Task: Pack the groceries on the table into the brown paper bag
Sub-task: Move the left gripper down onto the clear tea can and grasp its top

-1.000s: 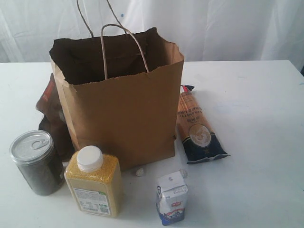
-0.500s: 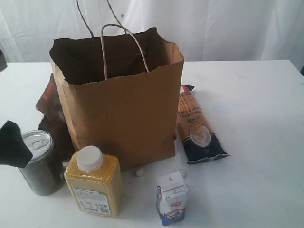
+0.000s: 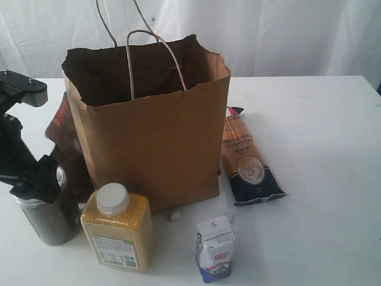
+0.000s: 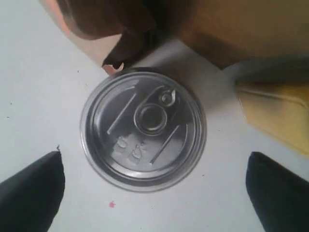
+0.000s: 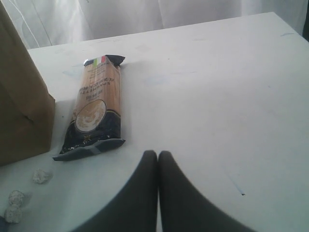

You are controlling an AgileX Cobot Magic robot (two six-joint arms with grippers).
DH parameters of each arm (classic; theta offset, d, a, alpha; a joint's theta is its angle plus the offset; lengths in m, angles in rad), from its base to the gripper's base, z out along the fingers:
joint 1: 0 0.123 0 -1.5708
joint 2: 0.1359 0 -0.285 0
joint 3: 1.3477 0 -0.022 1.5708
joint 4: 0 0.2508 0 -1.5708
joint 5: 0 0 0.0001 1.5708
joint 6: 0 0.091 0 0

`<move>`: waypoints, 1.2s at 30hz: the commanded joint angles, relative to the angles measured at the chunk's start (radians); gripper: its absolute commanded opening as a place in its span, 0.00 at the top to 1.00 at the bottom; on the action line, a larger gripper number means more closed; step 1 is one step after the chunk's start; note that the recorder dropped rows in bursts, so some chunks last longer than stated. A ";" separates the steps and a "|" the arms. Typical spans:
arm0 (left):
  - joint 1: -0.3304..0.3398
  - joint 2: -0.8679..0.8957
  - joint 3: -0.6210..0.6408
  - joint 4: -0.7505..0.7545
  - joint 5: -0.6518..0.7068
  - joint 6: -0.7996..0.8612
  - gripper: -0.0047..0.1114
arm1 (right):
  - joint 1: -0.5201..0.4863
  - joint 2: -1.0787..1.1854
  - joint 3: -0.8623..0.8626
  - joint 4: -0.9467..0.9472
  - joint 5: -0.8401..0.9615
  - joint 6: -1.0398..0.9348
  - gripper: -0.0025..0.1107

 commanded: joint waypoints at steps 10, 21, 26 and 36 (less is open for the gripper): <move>-0.004 0.074 -0.005 0.004 -0.052 0.003 0.05 | -0.007 -0.007 0.001 -0.004 -0.018 -0.012 0.98; -0.004 0.154 -0.005 0.004 -0.071 0.003 0.05 | -0.007 -0.007 0.001 -0.004 -0.018 -0.012 0.98; -0.004 0.181 -0.005 0.015 -0.062 0.003 0.06 | -0.007 -0.007 0.001 -0.004 -0.018 -0.012 0.98; -0.004 0.240 -0.005 0.033 -0.124 0.003 0.19 | -0.007 -0.007 0.001 -0.004 -0.018 -0.012 0.98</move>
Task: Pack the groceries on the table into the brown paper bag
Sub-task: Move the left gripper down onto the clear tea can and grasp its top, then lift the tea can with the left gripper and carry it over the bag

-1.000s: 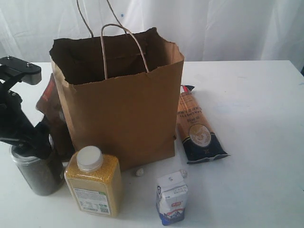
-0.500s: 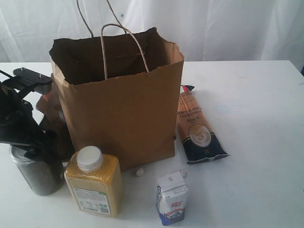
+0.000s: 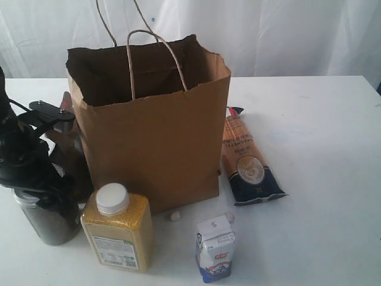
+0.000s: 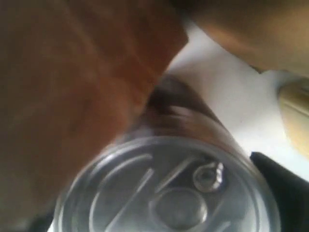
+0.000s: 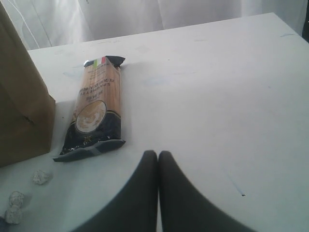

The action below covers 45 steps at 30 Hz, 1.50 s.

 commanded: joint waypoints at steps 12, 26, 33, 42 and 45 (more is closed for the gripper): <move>-0.001 -0.021 -0.005 0.043 0.101 -0.027 0.95 | -0.007 -0.007 0.001 -0.004 -0.016 -0.012 0.98; -0.001 -0.322 -0.276 0.039 0.428 -0.044 0.96 | -0.007 -0.007 0.001 -0.004 -0.016 -0.012 0.98; -0.001 -0.327 -0.600 0.000 0.507 -0.026 0.96 | -0.007 -0.007 0.001 -0.004 -0.016 -0.012 0.98; -0.001 -0.215 -0.848 -0.146 0.507 0.004 0.96 | -0.007 -0.007 0.001 -0.004 -0.016 -0.012 0.98; -0.001 -0.171 -0.898 -0.207 0.507 0.029 0.96 | -0.007 -0.007 0.001 -0.004 -0.016 -0.012 0.98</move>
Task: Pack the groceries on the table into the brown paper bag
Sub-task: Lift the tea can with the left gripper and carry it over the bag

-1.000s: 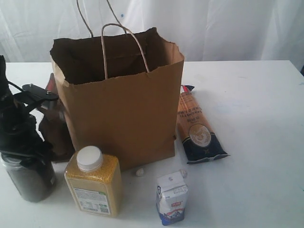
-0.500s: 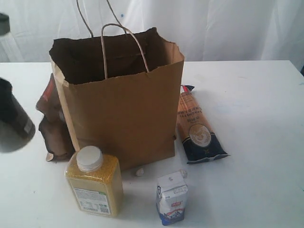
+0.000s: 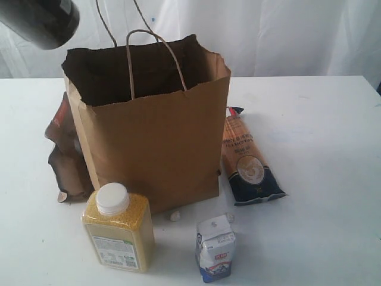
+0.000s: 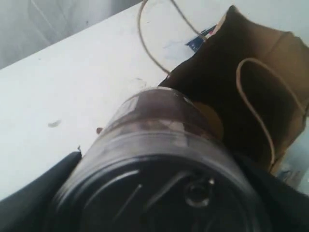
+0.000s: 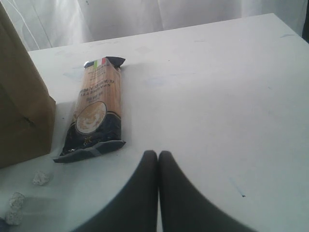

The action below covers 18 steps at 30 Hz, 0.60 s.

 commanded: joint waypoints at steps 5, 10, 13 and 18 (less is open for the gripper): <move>-0.013 0.126 -0.113 -0.106 0.090 0.042 0.96 | -0.007 -0.007 0.001 -0.004 -0.014 -0.012 0.98; -0.066 0.212 -0.120 -0.089 0.090 0.062 0.96 | -0.007 -0.007 0.001 -0.004 -0.014 -0.012 0.98; -0.102 0.259 -0.120 -0.032 0.090 0.065 0.96 | -0.007 -0.007 0.001 -0.004 -0.014 -0.012 0.98; -0.133 0.316 -0.120 0.004 0.090 0.059 0.96 | -0.007 -0.007 0.001 -0.004 -0.014 -0.012 0.98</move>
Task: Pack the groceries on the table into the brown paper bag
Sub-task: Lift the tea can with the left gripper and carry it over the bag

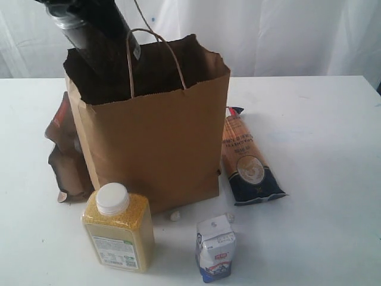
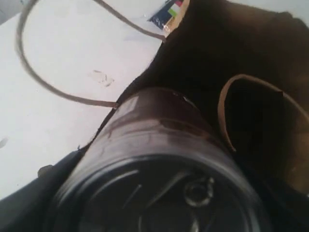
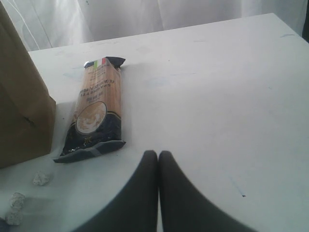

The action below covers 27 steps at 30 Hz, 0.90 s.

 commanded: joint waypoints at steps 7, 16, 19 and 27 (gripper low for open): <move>-0.084 0.077 -0.021 0.011 0.090 0.007 0.96 | -0.007 -0.007 0.001 -0.004 -0.012 -0.012 0.98; -0.103 0.197 -0.059 0.010 0.090 0.009 0.96 | -0.007 -0.007 0.001 -0.004 -0.012 -0.012 0.98; -0.103 0.227 -0.059 0.004 0.084 0.029 0.96 | -0.007 -0.007 0.001 -0.004 -0.012 -0.012 0.98; -0.103 0.262 -0.059 -0.069 0.033 0.070 0.96 | -0.007 -0.007 0.001 -0.004 -0.012 -0.012 0.98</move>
